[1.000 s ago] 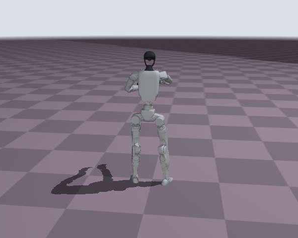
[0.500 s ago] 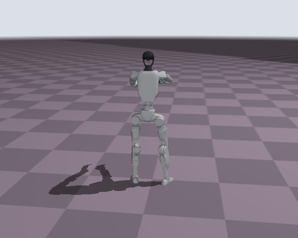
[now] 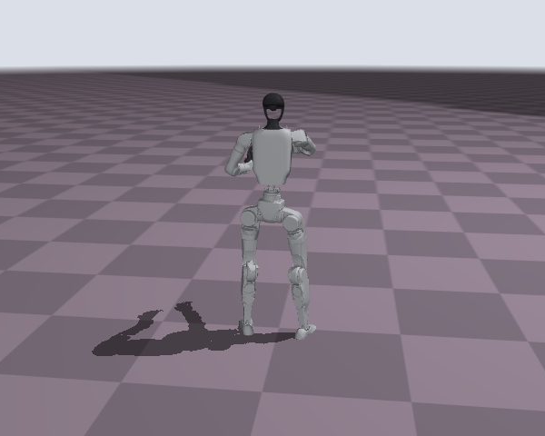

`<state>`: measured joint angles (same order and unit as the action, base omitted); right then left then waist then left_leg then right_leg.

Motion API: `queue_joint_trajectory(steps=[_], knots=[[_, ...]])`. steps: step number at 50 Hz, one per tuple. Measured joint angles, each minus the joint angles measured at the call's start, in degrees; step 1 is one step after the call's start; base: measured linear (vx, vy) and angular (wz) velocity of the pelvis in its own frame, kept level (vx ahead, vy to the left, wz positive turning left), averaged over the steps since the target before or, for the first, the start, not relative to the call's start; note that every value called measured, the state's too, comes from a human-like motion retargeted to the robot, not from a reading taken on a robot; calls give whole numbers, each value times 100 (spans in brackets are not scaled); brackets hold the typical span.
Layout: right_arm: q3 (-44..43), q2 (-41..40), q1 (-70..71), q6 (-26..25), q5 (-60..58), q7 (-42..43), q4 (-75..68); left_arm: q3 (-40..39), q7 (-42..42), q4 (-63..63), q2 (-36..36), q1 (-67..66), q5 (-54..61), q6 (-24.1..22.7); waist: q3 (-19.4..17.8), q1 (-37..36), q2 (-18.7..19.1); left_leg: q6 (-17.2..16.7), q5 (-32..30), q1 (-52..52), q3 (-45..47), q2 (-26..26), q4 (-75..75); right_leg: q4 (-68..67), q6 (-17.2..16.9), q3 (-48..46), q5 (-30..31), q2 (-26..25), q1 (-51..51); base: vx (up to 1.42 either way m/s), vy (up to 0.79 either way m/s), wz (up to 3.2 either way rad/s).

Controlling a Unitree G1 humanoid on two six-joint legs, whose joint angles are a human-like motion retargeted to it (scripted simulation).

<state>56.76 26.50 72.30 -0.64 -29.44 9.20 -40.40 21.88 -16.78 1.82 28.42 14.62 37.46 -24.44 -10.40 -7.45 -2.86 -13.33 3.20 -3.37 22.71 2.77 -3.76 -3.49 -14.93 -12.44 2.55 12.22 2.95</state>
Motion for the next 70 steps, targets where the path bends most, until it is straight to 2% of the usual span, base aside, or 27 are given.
queue_joint_trajectory(steps=[6, 10, 14, 20, 25, 28, 31, 35, 38, 40, 43, 45, 47, 50, 56, 60, 62, 66, 70], knots=[[375, 70, 46, 113, 465, 70, -166, 377, -834, -2896, -797, 3181, 629, 167, 95, 340, -56, -29, -132, 31, -330, -18, -110, -248, 131, -317, -147, 70, -3, -3, 2, 48], [452, 48, 63, 81, 546, 107, -302, 709, -1137, -3830, -849, 3864, 680, 301, 106, 376, -21, -50, -148, 24, -390, -17, -124, -343, 148, -377, -190, 90, 5, 0, 1, 12], [293, 14, 75, 19, 350, 113, -385, 611, -835, -2559, -568, 2710, 343, 155, 21, 196, 22, -33, -101, -45, -258, -12, -108, -315, 123, -242, -162, 66, -6, 1, 0, -24], [-224, 38, -124, -88, -96, 86, -261, -402, 193, -82, -414, -512, 299, -59, -123, -242, 20, 10, 19, -103, 86, -4, -2, -154, 23, 110, -46, 9, 20, 2, -1, -50], [-293, 142, -208, -155, -198, 176, -198, -712, 531, 852, -309, -2498, 341, -47, -188, -634, 43, -70, 50, -87, 387, 102, 44, 31, -7, 358, 90, -154, 103, -1, -5, -53], [-285, 98, -225, -193, -235, 184, -267, -601, 638, 1033, -187, -2757, 274, 5, -181, -716, 57, -93, 41, -79, 478, 148, 40, 114, -7, 429, 146, -226, 127, -3, -5, -28], [-251, 0, -246, -196, -246, 183, -302, -372, 466, 938, -159, -2154, 110, 21, -138, -627, 41, -68, 30, -67, 462, 144, 25, 139, -7, 423, 157, -228, 127, 0, 0, 0], [-57, -96, -256, -122, -179, 112, -241, -32, -98, 210, -328, -341, -31, 71, -58, -306, -15, 13, 1, -54, 287, 69, -13, 75, -7, 288, 91, -127, 90, -5, 4, 37], [403, -21, -56, -7, -145, -13, -147, 198, -613, -1077, -614, 1445, 204, 86, -39, 3, -40, 45, -57, -51, 83, 7, -73, -53, 12, 99, -14, -29, 57, -5, 5, 59], [363, -131, -64, 38, 216, 125, -243, 335, -988, -2113, -764, 2523, 368, 114, -17, 184, -51, 27, -83, -44, -36, 14, -92, -137, 50, -30, -90, -9, 37, -4, 1, 53], [487, -124, 18, 100, 387, 41, -246, 513, -1050, -3518, -862, 3696, 657, 266, 20, 343, -53, 0, -121, -19, -158, 33, -109, -249, 103, -185, -185, 9, 40, -3, 0, 36], [568, -116, 69, 99, 440, -10, -252, 615, -942, -4007, -826, 4025, 796, 362, 44, 371, -47, -12, -130, -17, -189, 46, -116, -284, 124, -250, -221, 11, 37, 0, 0, 9], [575, -111, 122, 75, 429, -16, -279, 652, -810, -4010, -734, 3955, 818, 376, 38, 322, -32, -7, -119, -31, -171, 55, -114, -292, 130, -265, -234, 10, 32, 0, 0, 0], [460, -133, 175, 9, 298, 13, -342, 547, -644, -3191, -510, 3142, 592, 288, -3, 165, 4, 14, -74, -87, -69, 61, -99, -265, 119, -206, -211, 1, 13, 4, -1, -31], [21, -255, 133, -185, -91, 58, -393, -82, 81, -792, -197, -39, 372, 86, -119, -243, 14, 39, 83, -201, 257, 45, 12, -204, 67, 106, -89, -6, 29, 6, 0, -47], [76, -286, 147, -196, -168, 72, -393, -402, 649, -96, -185, -2060, 664, 110, -113, -406, -55, 34, 386, 32, 480, 155, 598, -377, 111, 249, -121, 32, 198, 6, 0, -29], [70, -319, 110, -211, -180, 79, -413, -459, 808, -28, -196, -2542, 724, 135, -116, -458, -69, 33, 410, 26, 516, 165, 624, -365, 104, 291, -103, 21, 202, 2, 0, -10], [38, -403, -18, -216, -183, 132, -479, -417, 580, 66, -139, -2237, 545, 56, -56, -425, -95, 65, 418, 58, 453, 178, 642, -369, 98, 242, -105, 18, 193, 0, 0, 7], [134, -397, -99, -184, -174, 95, -480, -223, -148, -270, -336, -317, 199, -14, -39, -301, -120, 90, 141, -141, 183, 68, 95, -250, 71, 83, -69, -4, 50, -3, -1, 40]])
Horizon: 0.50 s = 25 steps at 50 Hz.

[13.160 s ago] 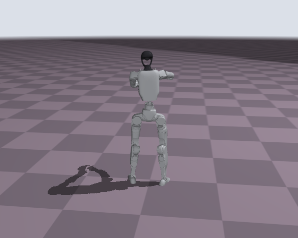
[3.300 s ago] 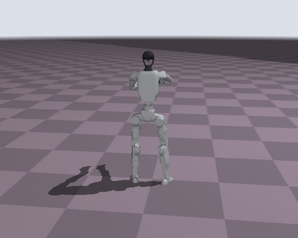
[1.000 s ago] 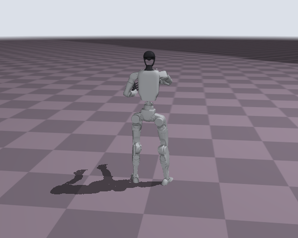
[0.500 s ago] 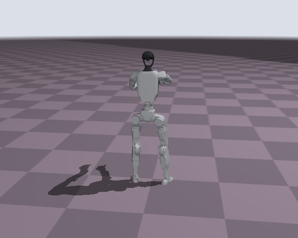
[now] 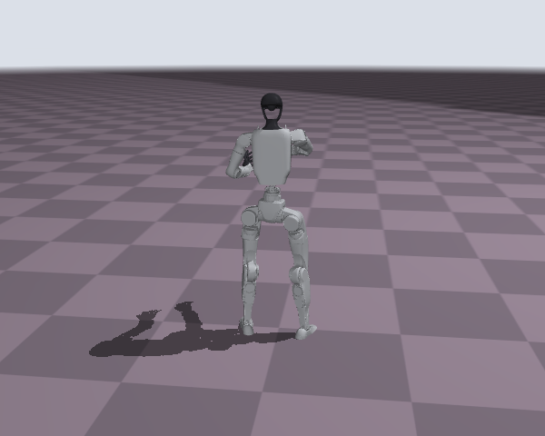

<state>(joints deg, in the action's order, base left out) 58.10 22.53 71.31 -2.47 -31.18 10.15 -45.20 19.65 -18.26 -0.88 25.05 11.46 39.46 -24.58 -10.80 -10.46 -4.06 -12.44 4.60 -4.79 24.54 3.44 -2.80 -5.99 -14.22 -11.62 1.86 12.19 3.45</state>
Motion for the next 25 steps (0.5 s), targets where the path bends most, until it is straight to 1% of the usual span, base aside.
queue_joint_trajectory(steps=[3, 5, 7, 10, 12, 13, 15, 17, 18, 21, 23, 25], knots=[[405, 159, 92, 105, -14, -173, 117, 123, -369, -938, -338, 1884, 76, 90, 41, 162, -32, 8, -104, 17, -212, -9, -96, -68, 56, -218, -64, 31, -42, -5, 0, 58], [306, 90, 44, 152, 342, 85, 13, 202, -799, -1858, -534, 3104, 101, 130, 53, 285, -63, -14, -149, 32, -351, -12, -137, -117, 85, -362, -115, 53, -74, -5, 0, 60], [332, 147, 57, 248, 549, 131, 62, 344, -1052, -2835, -657, 4098, 94, 236, 69, 374, -68, -34, -200, 53, -466, -17, -177, -160, 104, -483, -156, 75, -88, -4, 0, 51], [513, 315, 177, 287, 805, 53, 202, 724, -1098, -3930, -676, 5019, 134, 391, 90, 440, -22, -67, -246, 97, -579, -20, -199, -193, 114, -610, -185, 96, -94, -2, 0, 33], [540, 357, 229, 252, 837, 84, 212, 952, -1088, -3919, -610, 5012, 225, 402, 91, 415, 23, -74, -250, 102, -596, -20, -201, -182, 110, -634, -180, 98, -105, 0, 0, 0], [524, 372, 256, 220, 819, 107, 203, 1007, -1084, -3712, -573, 4870, 304, 377, 79, 384, 44, -73, -247, 99, -590, -20, -199, -176, 107, -630, -175, 97, -108, 0, 0, 0], [409, 347, 289, 135, 728, 214, 127, 969, -1076, -2842, -460, 4248, 493, 281, 34, 298, 81, -63, -227, 72, -548, -19, -193, -165, 99, -587, -163, 91, -117, 2, -1, -12], [311, 256, 326, -7, 177, 296, -58, 764, -841, -1585, -312, 3202, 729, 154, -8, 200, 103, -39, -199, 34, -473, -18, -184, -148, 91, -504, -142, 79, -116, 5, -2, -33], [304, 320, 333, -39, 238, 110, 65, 643, -602, -989, -286, 2619, 822, 148, -16, 134, 122, -32, -185, 24, -426, -13, -176, -140, 83, -453, -126, 68, -104, 6, -3, -40], [117, 343, 308, -122, 207, 64, 151, 267, -115, 537, -151, 777, 1007, 61, -74, -64, 121, -42, -112, -34, -256, 9, -134, -119, 46, -273, -88, 25, -82, 7, -3, -47], [53, 382, 296, -141, 113, 77, 197, 5, 180, 1180, -90, -351, 1045, 25, -105, -204, 107, -52, -65, -70, -140, 25, -107, -105, 13, -150, -62, -5, -63, 6, -3, -50], [12, 429, 265, -141, 17, 90, 248, -261, 415, 1537, -73, -1253, 1027, 30, -114, -329, 88, -59, -26, -97, -40, 39, -77, -91, -19, -43, -38, -32, -44, 6, -3, -43]])
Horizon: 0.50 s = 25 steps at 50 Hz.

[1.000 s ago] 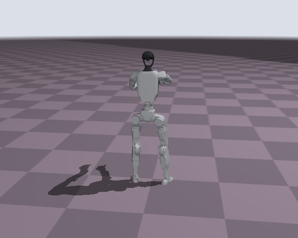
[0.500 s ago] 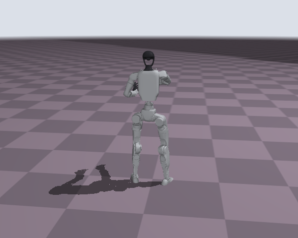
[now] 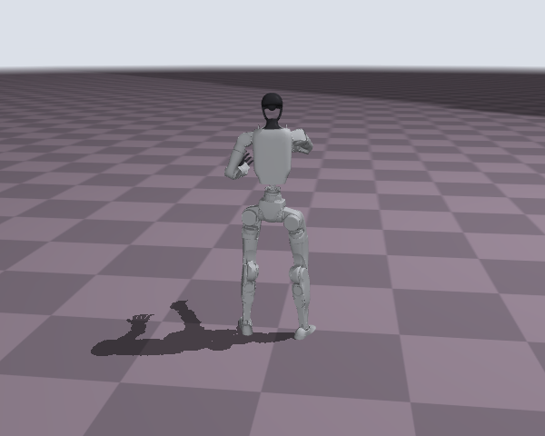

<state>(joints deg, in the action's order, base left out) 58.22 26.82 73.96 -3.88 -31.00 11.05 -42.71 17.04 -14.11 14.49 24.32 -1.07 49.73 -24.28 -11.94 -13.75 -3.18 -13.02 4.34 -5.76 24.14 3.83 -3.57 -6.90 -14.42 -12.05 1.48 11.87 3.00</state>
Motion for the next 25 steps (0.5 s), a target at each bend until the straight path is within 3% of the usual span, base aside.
queue_joint_trajectory(steps=[5, 10, 15, 20, 23, 25], knots=[[-30, 2, -159, 30, -150, -21, 28, -296, 100, 56, -21, -444, -232, 81, 97, -85, -46, 18, 49, 4, 74, 16, 90, 16, -24, 96, 13, -16, 11, 2, -1, -12], [139, -113, -276, 131, -190, -136, 7, -166, -362, -710, -234, 1376, -585, 130, 251, 208, -142, 60, 1, 64, -134, 11, 103, -45, 70, -91, -61, 27, -28, -2, -1, 30], [831, -47, -75, 335, -195, -293, -69, 58, -773, -2921, -520, 4019, -839, 271, 338, 596, -202, 84, -129, 136, -483, 3, 8, -140, 167, -455, -159, 79, -92, -5, 0, 59], [587, -130, -193, 443, 442, -23, -342, 870, -1177, -5218, -480, 5623, -1230, 489, 379, 772, -146, 50, -202, 166, -708, 1, -57, -192, 174, -702, -229, 109, -157, -3, 0, 39], [550, -103, -179, 389, 472, 3, -402, 1015, -1084, -5015, -370, 5394, -1017, 392, 379, 718, -85, 30, -200, 177, -702, 3, -43, -173, 165, -710, -221, 107, -163, 0, 0, 0], [339, -203, -199, 309, 278, 254, -615, 869, -1012, -4187, -191, 4780, -794, 219, 337, 646, -60, 27, -177, 155, -649, 2, -31, -153, 152, -662, -209, 103, -169, 1, 0, -13]])
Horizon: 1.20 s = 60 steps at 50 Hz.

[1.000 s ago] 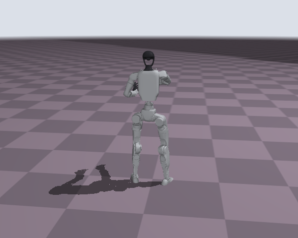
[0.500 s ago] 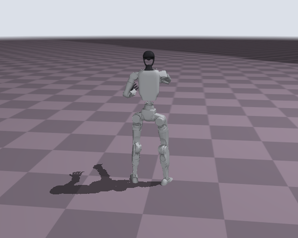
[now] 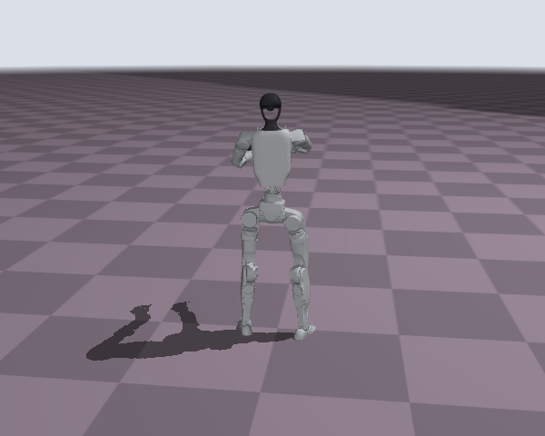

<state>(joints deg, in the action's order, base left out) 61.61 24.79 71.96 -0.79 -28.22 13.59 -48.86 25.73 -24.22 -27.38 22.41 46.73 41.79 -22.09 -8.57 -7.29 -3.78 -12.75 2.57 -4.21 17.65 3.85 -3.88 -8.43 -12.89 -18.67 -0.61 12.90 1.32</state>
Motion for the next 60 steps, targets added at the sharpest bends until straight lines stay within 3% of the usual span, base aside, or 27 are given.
queue_joint_trajectory(steps=[2, 7, 11, 14, 20, 25, 27, 30, 33, 35, 42, 47, 50, 53, 60], knots=[[18, 152, 10, -46, -170, -324, 169, -220, 446, 1046, 146, -913, 167, -71, -6, -125, 52, 10, 17, 1, 84, -1, 19, 32, -19, 82, 33, -11, 29, 2, -1, -34], [-289, 247, -31, -192, -266, -213, 157, -639, 768, 3249, 693, -3571, 127, -367, -76, -425, 118, -50, 95, -54, 356, 7, 36, 128, -100, 333, 114, -59, 82, 3, 0, -42], [-368, 355, -39, -250, -323, -165, 123, -883, 1037, 4031, 988, -5324, 168, -433, -123, -584, 163, -116, 118, -72, 510, -2, 31, 206, -154, 468, 171, -78, 117, 2, 0, -29], [-386, 376, -73, -267, -338, -180, 73, -927, 1171, 4200, 991, -5792, 204, -417, -125, -563, 195, -143, 115, -50, 517, -16, 40, 247, -159, 473, 190, -67, 116, 0, 0, 0], [-342, 296, -173, -201, -330, -233, 17, -671, 719, 3690, 478, -4013, -83, -315, -66, -196, 184, -105, 33, 36, 227, -63, 7, 192, -76, 214, 127, 13, 66, -4, 2, 41], [-66, 287, -93, -10, -337, -385, 24, -492, 365, 1605, -247, -1184, -380, -58, -24, 187, 140, -69, -93, 112, -137, -96, -88, 31, 14, -129, 16, 91, 36, -6, 2, 61], [120, 212, 4, 28, -569, -209, -96, -330, 56, 639, -342, -310, -528, -10, -9, 323, 130, -83, -123, 137, -239, -99, -107, -22, 41, -235, -22, 112, 30, -4, 1, 45], [21, 110, -2, 117, 54, -29, -107, 18, -331, -450, -417, 483, -649, 123, 20, 401, 141, -125, -129, 156, -308, -93, -112, -55, 47, -316, -52, 120, 18, -1, 1, 19], [66, 156, 83, 88, 132, -80, -30, 240, -206, -445, -319, 392, -467, 112, 18, 301, 179, -139, -120, 146, -263, -88, -112, -42, 39, -283, -42, 110, 28, 1, 0, -7], [7, 78, 146, -45, -532, 97, -227, 189, 18, 226, -91, -168, -292, 0, -20, 187, 201, -113, -98, 107, -186, -90, -112, -19, 31, -205, -25, 101, 31, 3, 0, -35], [-287, 246, 158, -196, -344, -215, 170, -394, 863, 2986, 420, -3641, 130, -191, -111, -248, 339, -88, 35, -3, 156, -80, -44, 73, -67, 130, 82, 51, 55, 5, 1, -40], [-272, 284, 229, -225, -451, -235, 205, -553, 1206, 3562, 350, -4997, 332, -222, -116, -225, 455, -117, 84, 33, 167, -119, 30, 60, -68, 143, 99, 105, 65, 1, 1, 1], [-231, 293, 233, -202, -421, -216, 229, -433, 1054, 3517, 248, -4562, 186, -233, -74, -74, 513, -139, 37, 61, 45, -169, -15, 9, -20, 33, 67, 172, 57, -1, 4, 39], [-199, 285, 200, -163, -310, -216, 248, -234, 732, 3089, 51, -3324, 34, -190, -33, 122, 531, -159, -35, 87, -126, -215, -84, -60, 37, -129, 17, 238, 39, -4, 3, 51], [257, 213, 335, 5, 21, -315, 197, 285, 62, 331, -566, 228, 128, 1, -50, 592, 479, -189, -125, 176, -480, -234, -112, -196, 108, -493, -87, 311, -23, -4, 2, 43]])
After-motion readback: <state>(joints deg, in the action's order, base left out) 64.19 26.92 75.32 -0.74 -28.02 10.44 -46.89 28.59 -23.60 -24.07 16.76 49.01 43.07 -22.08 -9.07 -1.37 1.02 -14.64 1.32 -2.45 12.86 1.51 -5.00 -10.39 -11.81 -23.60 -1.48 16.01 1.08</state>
